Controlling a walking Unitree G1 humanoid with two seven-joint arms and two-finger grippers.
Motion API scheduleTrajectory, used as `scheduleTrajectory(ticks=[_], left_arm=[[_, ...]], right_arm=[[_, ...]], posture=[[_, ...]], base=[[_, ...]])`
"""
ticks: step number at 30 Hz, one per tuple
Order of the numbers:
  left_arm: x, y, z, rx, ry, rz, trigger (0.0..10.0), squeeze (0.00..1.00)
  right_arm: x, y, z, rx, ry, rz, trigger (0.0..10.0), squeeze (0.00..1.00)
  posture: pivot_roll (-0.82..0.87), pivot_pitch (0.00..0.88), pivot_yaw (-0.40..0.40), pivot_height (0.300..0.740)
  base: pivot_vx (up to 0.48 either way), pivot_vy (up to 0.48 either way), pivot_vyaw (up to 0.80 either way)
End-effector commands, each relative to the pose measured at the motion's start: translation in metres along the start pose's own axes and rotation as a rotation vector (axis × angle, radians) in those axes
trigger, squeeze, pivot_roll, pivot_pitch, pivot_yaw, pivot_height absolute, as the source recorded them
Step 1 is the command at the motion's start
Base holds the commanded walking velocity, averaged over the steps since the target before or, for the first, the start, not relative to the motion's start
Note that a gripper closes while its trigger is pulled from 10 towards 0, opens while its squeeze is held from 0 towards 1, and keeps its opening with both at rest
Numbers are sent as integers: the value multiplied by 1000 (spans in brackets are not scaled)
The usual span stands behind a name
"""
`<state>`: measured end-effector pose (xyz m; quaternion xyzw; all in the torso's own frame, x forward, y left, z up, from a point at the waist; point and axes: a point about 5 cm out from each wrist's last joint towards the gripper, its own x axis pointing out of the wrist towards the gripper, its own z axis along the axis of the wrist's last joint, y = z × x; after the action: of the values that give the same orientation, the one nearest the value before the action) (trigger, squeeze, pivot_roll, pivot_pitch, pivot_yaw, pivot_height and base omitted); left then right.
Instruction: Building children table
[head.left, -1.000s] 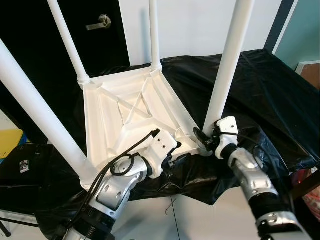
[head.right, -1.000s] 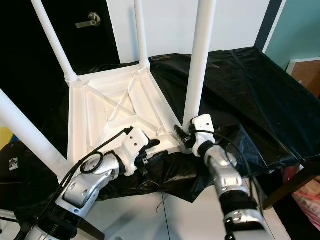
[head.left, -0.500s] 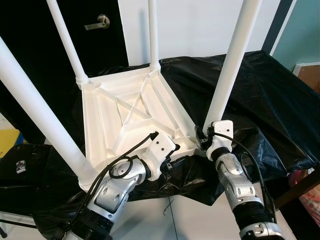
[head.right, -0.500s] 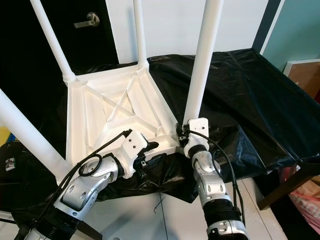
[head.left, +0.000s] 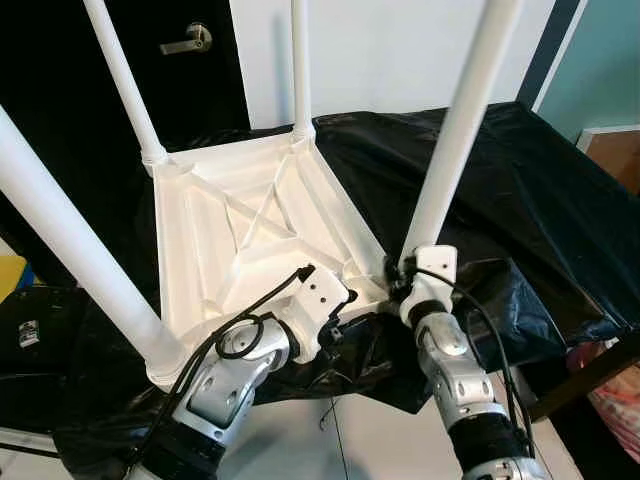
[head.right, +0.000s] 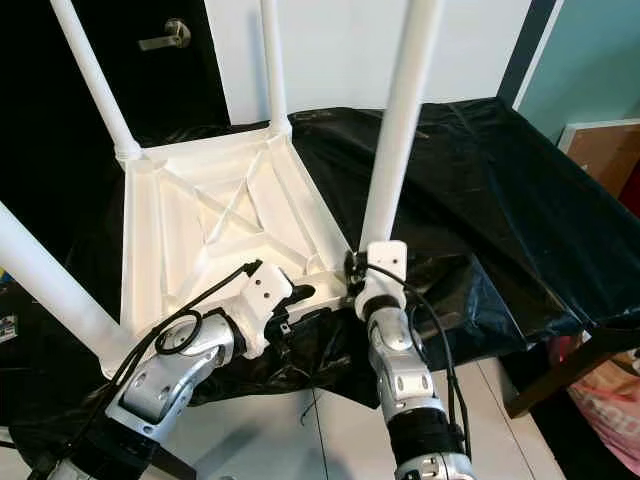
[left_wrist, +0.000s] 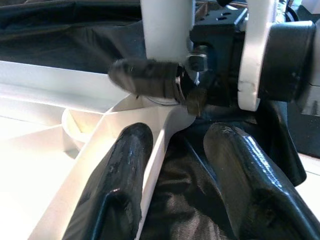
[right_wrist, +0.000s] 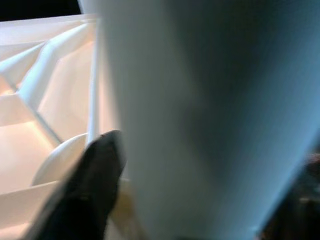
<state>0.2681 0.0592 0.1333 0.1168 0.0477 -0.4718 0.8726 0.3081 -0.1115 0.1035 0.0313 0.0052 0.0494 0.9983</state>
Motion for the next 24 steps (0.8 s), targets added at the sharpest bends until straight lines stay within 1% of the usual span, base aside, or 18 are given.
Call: scheduleTrajectory(ticks=[1, 3, 11, 12, 13, 14, 16, 18, 20, 22, 24], left_arm=[[-1, 1, 2, 12, -10, 1, 10000, 0], [-1, 1, 2, 17, -9, -5, 10000, 0], [0, 0, 2, 19, -7, -10, 10000, 0], [0, -1, 2, 18, -7, -13, 10000, 0], [1, -1, 2, 18, -7, -15, 10000, 0], [1, -1, 2, 18, -7, -15, 10000, 0], [1, -1, 2, 19, -7, -18, 10000, 0], [1, 0, 2, 23, -4, -21, 10000, 0], [0, 1, 2, 25, -3, -24, 10000, 0], [0, 2, 2, 35, 3, -30, 10000, 0], [-1, 5, 3, 49, 6, -35, 10000, 0]], right_arm=[[-3, 2, -4, 1, 5, 79, 10000, 1000], [-4, -14, 4, -22, -36, 147, 10000, 1000], [-5, -24, 9, -44, -44, 211, 10000, 1000], [-7, -29, 10, -53, -44, 259, 10000, 0], [-8, -32, 11, -68, -47, 316, 10000, 0], [-8, -32, 11, -68, -47, 316, 10000, 0], [-9, -34, 13, -91, -48, 408, 10000, 0], [-8, -35, 13, -105, -39, 472, 10000, 0], [-6, -35, 14, -118, -34, 493, 10000, 0], [-2, -36, 15, -133, -9, 546, 10000, 0], [2, -36, 15, -166, 9, 589, 10000, 0]], posture=[[19, 0, -8, 740], [11, 0, -6, 740], [5, 0, -4, 740], [4, 0, -2, 740], [3, 0, 0, 740], [3, 0, 0, 740], [0, 0, 7, 740], [-2, 0, 14, 740], [-2, 0, 14, 740], [-1, 0, 25, 740], [19, 0, 50, 740]], base=[[0, 0, 0], [0, 0, 0], [0, 0, 0], [0, 0, 0], [0, 0, 0], [0, 0, 0], [0, 0, 0], [0, 0, 0], [0, 0, 0], [0, 0, 0], [0, 0, 0]])
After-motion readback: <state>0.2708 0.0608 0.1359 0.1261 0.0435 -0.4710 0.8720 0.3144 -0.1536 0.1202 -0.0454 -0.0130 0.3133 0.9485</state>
